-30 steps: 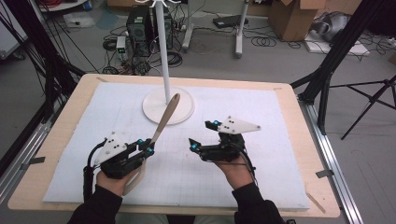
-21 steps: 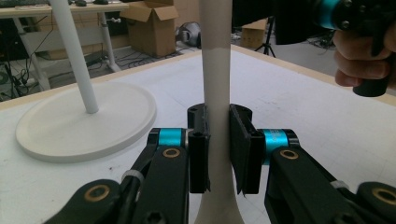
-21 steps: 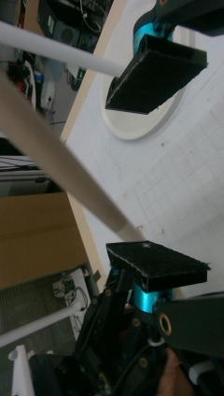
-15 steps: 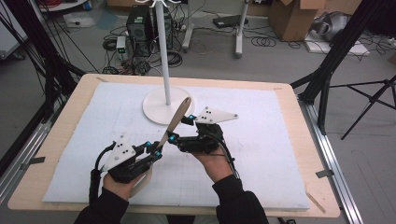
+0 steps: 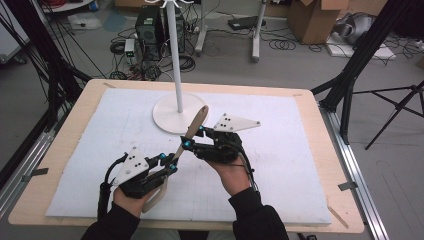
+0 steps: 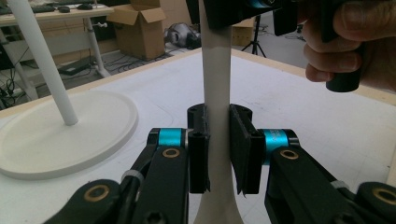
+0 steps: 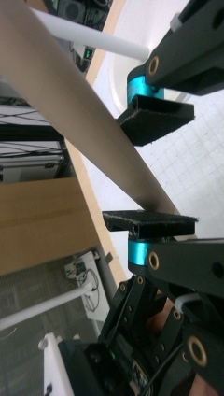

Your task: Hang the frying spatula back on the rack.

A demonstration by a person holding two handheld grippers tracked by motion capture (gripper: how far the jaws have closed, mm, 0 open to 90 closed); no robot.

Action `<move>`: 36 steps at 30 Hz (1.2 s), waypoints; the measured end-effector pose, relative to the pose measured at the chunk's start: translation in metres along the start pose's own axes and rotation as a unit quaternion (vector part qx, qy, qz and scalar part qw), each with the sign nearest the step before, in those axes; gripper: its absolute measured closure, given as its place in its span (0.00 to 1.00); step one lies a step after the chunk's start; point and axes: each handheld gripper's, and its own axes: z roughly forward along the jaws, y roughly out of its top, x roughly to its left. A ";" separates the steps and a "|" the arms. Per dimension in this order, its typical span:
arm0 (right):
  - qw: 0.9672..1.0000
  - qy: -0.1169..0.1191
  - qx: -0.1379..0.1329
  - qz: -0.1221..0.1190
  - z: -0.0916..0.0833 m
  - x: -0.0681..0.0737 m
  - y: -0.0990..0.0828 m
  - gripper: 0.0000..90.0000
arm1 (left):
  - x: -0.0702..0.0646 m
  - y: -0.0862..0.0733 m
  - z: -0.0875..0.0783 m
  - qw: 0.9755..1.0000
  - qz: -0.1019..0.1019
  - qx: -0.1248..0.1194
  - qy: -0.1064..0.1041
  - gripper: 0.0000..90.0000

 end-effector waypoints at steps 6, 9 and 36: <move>1.000 0.023 0.000 -0.012 -0.001 0.007 0.009 0.72 | -0.001 0.002 -0.002 1.000 0.003 0.001 -0.002 0.86; 0.999 0.031 0.001 -0.029 -0.002 0.014 0.015 0.74 | -0.002 0.005 -0.006 1.000 0.006 -0.009 -0.008 0.86; 0.986 0.148 -0.003 -0.076 -0.017 0.031 0.029 0.82 | 0.017 0.016 -0.014 0.982 -0.034 -0.065 -0.175 0.68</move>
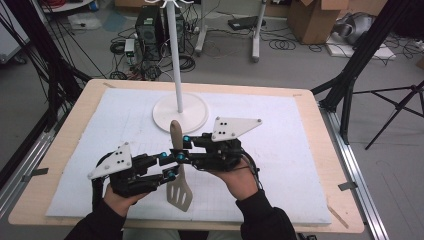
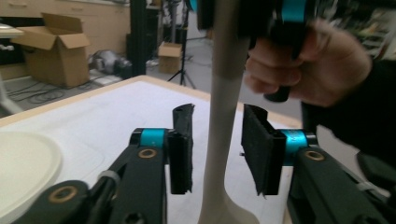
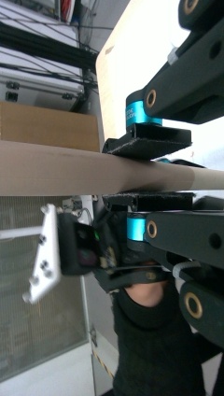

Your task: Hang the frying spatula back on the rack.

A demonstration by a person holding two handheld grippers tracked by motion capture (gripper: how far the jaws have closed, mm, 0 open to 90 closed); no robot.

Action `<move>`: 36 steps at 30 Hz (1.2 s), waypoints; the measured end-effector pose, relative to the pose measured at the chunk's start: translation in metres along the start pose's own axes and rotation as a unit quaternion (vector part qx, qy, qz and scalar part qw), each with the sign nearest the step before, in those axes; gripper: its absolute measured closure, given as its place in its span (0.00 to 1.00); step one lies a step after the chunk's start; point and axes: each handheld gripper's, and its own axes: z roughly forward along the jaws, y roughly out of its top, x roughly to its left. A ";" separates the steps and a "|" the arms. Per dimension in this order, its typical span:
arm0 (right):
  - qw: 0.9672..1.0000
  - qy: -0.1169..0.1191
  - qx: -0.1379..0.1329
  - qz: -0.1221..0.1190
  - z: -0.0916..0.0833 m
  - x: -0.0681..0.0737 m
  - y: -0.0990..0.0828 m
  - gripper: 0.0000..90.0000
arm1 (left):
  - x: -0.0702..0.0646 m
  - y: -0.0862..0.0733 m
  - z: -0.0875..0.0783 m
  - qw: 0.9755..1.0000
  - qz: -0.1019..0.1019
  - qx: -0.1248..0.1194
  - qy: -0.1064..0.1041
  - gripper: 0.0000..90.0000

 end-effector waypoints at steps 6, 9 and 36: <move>0.999 0.047 -0.011 0.000 -0.001 0.000 -0.001 0.82 | 0.005 0.001 0.005 0.998 0.001 0.006 -0.060 0.65; 0.998 0.056 -0.011 -0.002 0.000 0.000 -0.002 0.82 | 0.005 0.000 0.010 0.997 0.003 0.011 -0.082 0.66; 0.988 -0.153 -0.019 0.021 -0.073 -0.001 -0.052 0.23 | 0.029 0.008 0.012 0.999 -0.004 0.032 -0.001 0.87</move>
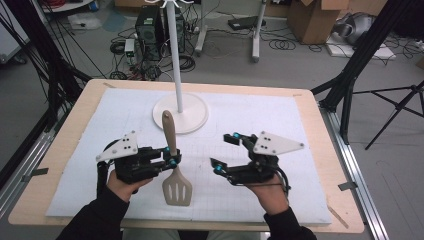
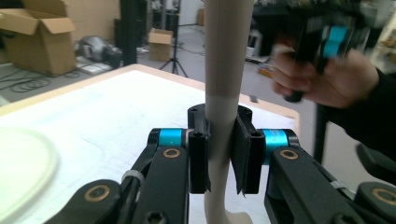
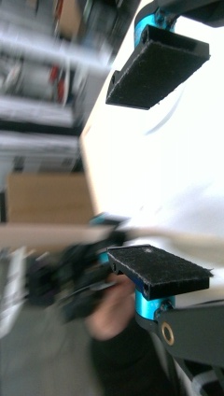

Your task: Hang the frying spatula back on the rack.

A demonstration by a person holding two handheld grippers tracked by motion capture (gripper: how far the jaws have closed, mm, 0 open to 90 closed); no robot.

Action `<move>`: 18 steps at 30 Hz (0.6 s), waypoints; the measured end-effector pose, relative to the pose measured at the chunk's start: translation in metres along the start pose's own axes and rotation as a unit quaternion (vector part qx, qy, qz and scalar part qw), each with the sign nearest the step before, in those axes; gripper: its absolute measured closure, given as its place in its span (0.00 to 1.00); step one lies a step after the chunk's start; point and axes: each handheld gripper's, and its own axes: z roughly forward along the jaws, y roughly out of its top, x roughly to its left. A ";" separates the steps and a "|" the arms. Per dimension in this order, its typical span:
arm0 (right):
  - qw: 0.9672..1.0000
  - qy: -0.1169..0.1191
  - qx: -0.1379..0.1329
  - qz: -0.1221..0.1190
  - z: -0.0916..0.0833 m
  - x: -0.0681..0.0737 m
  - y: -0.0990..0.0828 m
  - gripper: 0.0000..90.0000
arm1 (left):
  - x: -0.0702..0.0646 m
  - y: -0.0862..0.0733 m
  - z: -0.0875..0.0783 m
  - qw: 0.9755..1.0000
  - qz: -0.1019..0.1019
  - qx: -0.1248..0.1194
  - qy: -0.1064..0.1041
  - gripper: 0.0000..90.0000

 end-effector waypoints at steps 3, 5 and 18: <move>0.998 -0.052 0.018 0.005 -0.025 -0.011 -0.022 0.23 | 0.011 0.009 0.000 1.000 -0.001 -0.001 0.014 0.87; 0.998 -0.062 0.018 0.007 -0.030 -0.014 -0.026 0.23 | 0.015 0.013 0.000 1.000 -0.001 0.000 0.019 0.87; 0.988 -0.142 0.065 0.001 -0.056 -0.038 -0.064 0.23 | 0.063 0.062 0.014 0.998 0.005 0.015 0.063 0.86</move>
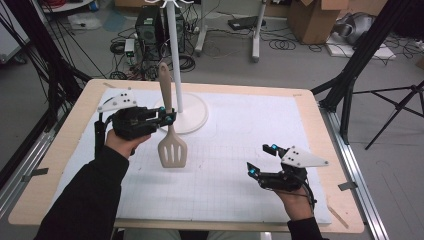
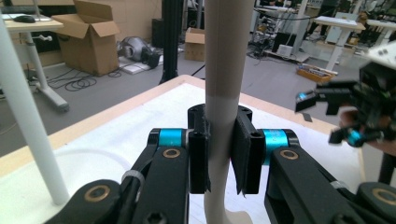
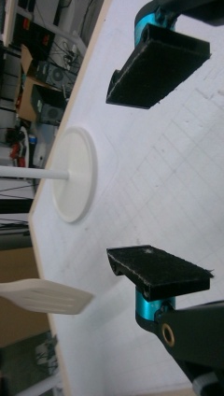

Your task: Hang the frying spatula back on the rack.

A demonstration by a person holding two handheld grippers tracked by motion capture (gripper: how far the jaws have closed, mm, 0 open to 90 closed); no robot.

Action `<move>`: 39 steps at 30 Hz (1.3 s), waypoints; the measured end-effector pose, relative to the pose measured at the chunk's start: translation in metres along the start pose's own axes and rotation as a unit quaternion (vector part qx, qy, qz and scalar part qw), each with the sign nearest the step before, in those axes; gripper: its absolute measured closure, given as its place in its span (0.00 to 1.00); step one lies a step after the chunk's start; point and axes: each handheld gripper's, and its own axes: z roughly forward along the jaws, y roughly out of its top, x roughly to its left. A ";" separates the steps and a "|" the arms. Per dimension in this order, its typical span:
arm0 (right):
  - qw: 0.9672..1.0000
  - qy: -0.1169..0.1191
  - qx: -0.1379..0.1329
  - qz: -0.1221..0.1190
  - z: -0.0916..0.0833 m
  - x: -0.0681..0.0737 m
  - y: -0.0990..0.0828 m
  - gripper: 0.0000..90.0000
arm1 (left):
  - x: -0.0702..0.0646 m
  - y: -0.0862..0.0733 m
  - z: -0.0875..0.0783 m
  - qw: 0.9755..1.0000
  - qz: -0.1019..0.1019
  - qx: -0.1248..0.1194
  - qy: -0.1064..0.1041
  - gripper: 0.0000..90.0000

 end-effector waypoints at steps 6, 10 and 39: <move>1.000 0.002 0.014 -0.003 0.005 0.000 -0.003 0.23 | 0.017 0.019 0.003 1.000 -0.003 0.006 0.013 0.87; 1.000 0.003 0.012 -0.003 0.006 -0.001 -0.004 0.23 | 0.037 0.040 0.005 1.000 -0.012 0.008 0.004 0.87; 1.000 -0.001 0.014 0.013 0.004 -0.007 -0.010 0.23 | 0.105 0.084 0.026 0.997 -0.059 0.035 -0.038 0.86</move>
